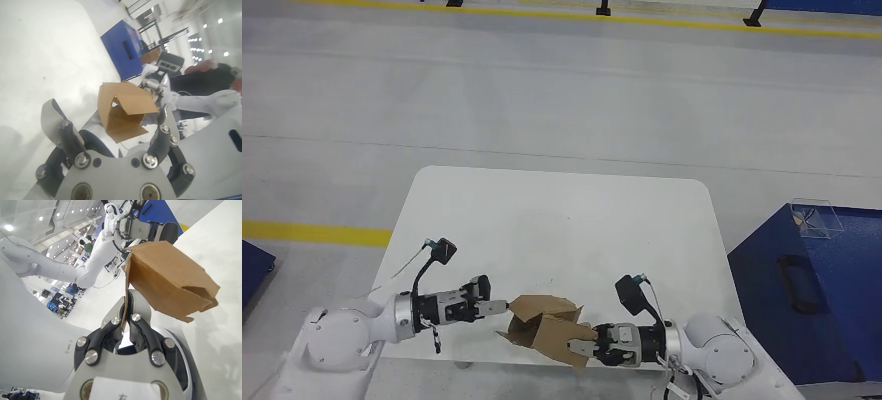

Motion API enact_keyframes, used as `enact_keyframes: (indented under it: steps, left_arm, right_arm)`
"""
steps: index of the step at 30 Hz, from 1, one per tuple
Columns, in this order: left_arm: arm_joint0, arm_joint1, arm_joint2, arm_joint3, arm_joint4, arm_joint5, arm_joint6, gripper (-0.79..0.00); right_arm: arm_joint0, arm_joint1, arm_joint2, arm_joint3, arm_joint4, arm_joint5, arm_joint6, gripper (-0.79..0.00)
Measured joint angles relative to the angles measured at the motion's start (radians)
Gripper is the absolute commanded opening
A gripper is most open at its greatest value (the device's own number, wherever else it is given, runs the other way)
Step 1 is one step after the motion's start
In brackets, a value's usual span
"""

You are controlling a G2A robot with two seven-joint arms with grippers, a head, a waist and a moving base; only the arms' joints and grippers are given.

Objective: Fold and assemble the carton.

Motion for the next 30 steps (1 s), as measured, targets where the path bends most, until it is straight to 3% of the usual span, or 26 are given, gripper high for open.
enact_keyframes:
  steps: [4, 10, 21, 30]
  left_arm:
    - [0.048, 0.013, -0.02, -0.1, 0.186, 0.007, 0.009, 0.0]
    - [0.078, 0.022, 0.008, -0.175, 0.332, 0.066, 0.016, 0.0]
    - [0.04, 0.027, 0.108, -0.152, 0.355, 0.101, 0.021, 0.0]
    - [0.012, 0.029, 0.182, -0.113, 0.359, 0.146, 0.038, 0.0]
  right_arm:
    - [-0.007, 0.005, 0.01, -0.007, 0.009, 0.008, 0.006, -0.785]
    - [-0.017, 0.01, 0.016, -0.02, 0.007, 0.007, 0.022, -0.785]
    - [-0.01, 0.014, -0.02, -0.026, 0.036, 0.008, 0.061, -0.785]
    - [-0.021, 0.018, -0.006, -0.036, 0.056, -0.045, 0.015, -0.785]
